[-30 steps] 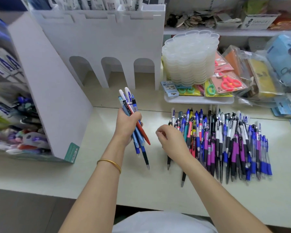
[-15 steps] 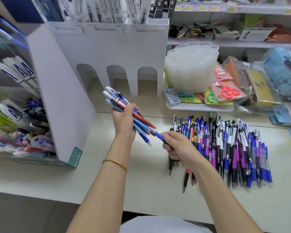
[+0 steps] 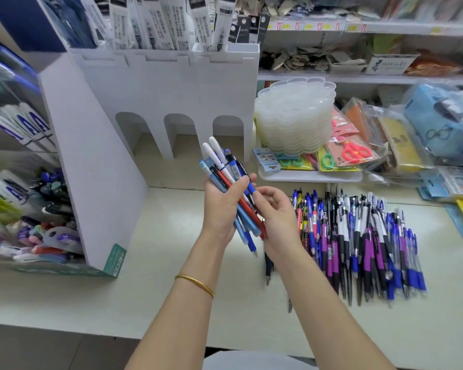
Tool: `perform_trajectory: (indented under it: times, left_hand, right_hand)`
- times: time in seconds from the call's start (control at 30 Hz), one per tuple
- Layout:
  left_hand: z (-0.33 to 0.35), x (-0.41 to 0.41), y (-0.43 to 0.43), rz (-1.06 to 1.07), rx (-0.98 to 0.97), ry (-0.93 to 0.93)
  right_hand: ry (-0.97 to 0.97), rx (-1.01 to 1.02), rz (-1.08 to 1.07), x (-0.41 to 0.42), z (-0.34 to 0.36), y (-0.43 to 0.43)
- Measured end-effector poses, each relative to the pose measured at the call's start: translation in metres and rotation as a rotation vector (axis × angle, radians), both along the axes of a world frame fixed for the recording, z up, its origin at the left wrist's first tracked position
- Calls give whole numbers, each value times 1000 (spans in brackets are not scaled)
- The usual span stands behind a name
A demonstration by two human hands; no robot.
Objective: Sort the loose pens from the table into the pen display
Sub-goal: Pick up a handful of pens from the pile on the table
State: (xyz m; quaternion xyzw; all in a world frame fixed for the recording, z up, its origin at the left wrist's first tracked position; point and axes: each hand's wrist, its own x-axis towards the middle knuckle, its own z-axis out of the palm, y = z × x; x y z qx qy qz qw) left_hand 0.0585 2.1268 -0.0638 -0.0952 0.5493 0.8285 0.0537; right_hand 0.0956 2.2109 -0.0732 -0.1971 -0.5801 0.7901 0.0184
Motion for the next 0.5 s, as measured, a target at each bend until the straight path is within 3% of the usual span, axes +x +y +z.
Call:
perform_trajectory:
  times: [0.17, 0.23, 0.3, 0.37, 0.5]
  left_hand:
    - [9, 3, -2, 76, -242, 101]
    - [16, 3, 0, 117, -294, 185]
    - [23, 4, 3, 118, -331, 270]
    - [28, 8, 7, 74, -366, 360]
    - [32, 18, 11, 21, -315, 479]
  right_hand:
    - [2, -88, -37, 1, -8, -4]
    - [-158, -260, -37, 5, -16, -7]
    - [-291, -575, 10, 10, -17, -12]
    - [-220, -836, 31, 10, -10, -15]
    - [-13, -955, 2, -3, 9, -16]
